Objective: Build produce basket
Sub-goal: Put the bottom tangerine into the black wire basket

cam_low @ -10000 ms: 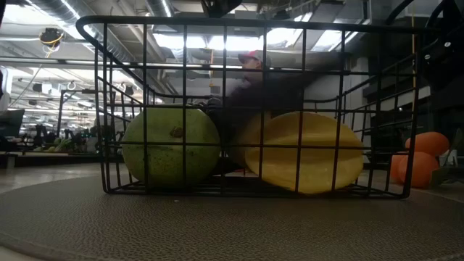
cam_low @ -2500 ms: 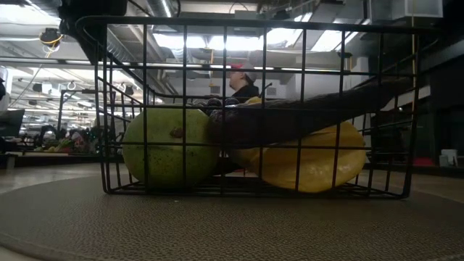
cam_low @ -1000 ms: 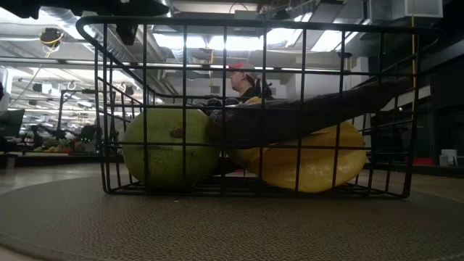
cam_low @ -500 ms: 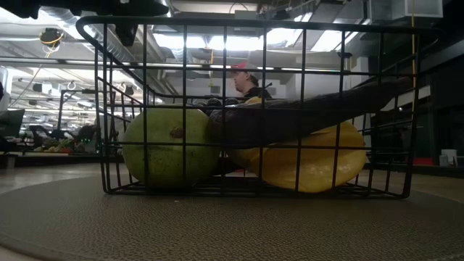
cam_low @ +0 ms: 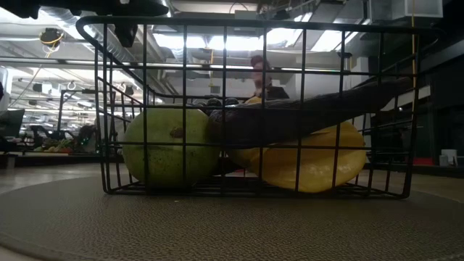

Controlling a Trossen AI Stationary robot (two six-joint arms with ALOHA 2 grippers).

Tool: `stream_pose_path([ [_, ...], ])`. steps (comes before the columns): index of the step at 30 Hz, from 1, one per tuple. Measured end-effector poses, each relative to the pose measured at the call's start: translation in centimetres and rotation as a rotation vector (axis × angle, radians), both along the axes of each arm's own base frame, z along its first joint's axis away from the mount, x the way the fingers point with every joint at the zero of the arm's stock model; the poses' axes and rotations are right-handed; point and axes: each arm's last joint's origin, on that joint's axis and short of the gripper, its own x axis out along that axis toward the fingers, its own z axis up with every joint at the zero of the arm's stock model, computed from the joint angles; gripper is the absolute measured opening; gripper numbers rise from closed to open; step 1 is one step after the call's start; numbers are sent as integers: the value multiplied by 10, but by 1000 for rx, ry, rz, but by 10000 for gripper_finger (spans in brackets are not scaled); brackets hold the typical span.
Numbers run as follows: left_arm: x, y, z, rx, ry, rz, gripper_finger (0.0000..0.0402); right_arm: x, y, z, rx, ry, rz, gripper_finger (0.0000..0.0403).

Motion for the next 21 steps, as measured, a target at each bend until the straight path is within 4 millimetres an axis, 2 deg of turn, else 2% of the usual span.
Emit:
stream_pose_path([
  [14, 0, 0, 0, 3, 0, 0, 151, 0, 0, 0, 3, 0, -2, 7],
  [21, 0, 0, 0, 2, 1, 0, 151, 10, 5, -10, -10, 39, 30, 14],
])
